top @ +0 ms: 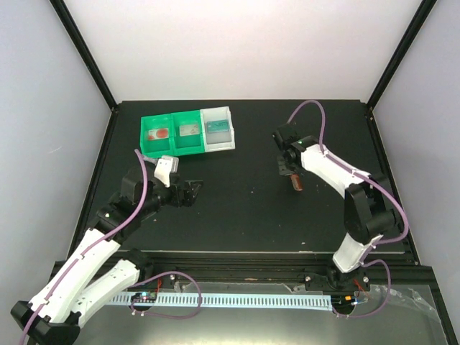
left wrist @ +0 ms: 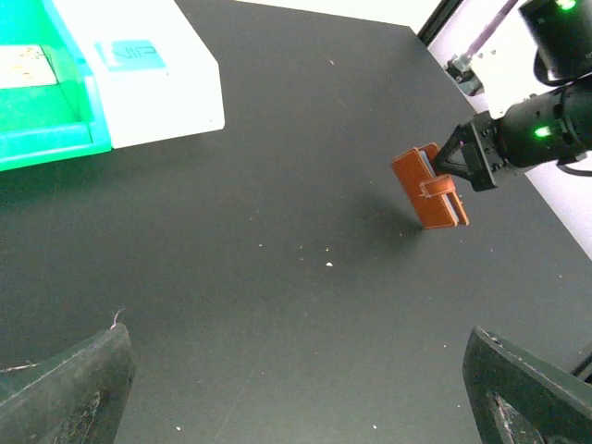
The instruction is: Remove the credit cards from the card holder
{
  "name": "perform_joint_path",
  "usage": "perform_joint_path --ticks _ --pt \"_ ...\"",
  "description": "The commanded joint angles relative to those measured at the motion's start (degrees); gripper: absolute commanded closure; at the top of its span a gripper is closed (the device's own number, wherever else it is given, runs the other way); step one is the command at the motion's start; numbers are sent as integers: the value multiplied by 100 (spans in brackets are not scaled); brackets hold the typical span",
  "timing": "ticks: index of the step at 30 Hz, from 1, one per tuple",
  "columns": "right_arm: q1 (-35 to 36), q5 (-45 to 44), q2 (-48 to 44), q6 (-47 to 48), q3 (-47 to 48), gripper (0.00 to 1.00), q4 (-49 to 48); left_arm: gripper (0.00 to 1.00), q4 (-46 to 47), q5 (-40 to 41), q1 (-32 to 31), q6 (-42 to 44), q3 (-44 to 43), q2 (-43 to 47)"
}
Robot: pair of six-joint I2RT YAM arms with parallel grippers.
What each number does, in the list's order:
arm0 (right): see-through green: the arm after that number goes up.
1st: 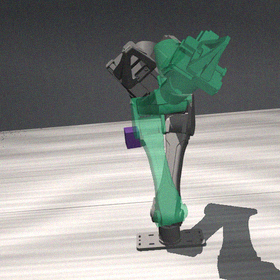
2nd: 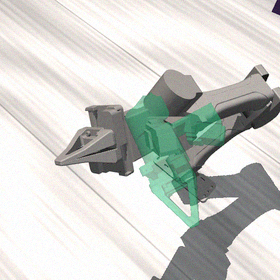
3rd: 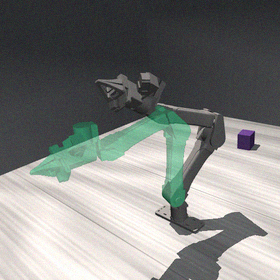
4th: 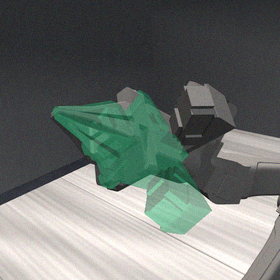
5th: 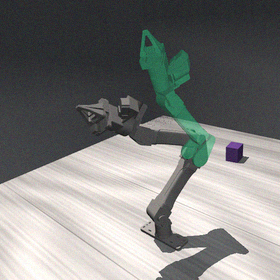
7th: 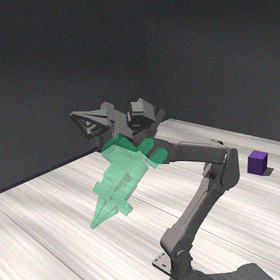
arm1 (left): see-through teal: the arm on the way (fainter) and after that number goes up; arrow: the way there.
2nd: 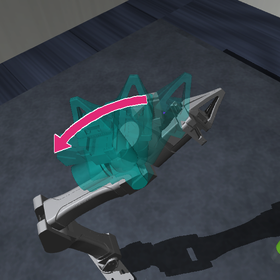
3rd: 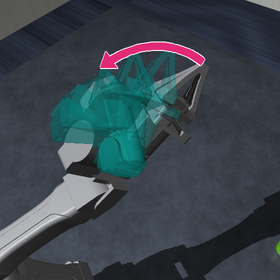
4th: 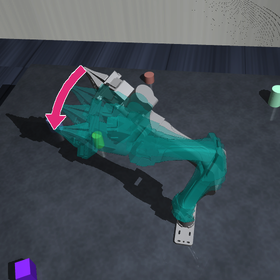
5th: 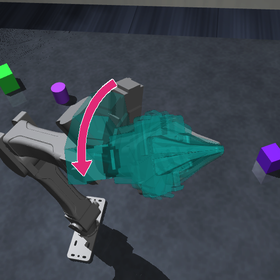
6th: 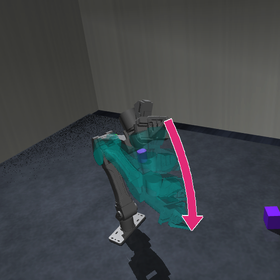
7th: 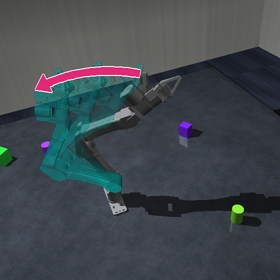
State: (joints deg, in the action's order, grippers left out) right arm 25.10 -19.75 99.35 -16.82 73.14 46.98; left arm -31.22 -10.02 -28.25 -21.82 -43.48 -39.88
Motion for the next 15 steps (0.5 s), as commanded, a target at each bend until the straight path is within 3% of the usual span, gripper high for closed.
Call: perform_joint_path --ticks 1,7,15 --pt "471 1021 -461 -19 -101 99 -143 1 182 -84 -9 -103 1 -64" --pt "855 2039 -828 -179 -376 99 -635 1 266 -94 -18 -225 68 -252" --pt "1395 1739 -463 -869 -100 99 -589 1 256 -196 -12 -344 84 -520"
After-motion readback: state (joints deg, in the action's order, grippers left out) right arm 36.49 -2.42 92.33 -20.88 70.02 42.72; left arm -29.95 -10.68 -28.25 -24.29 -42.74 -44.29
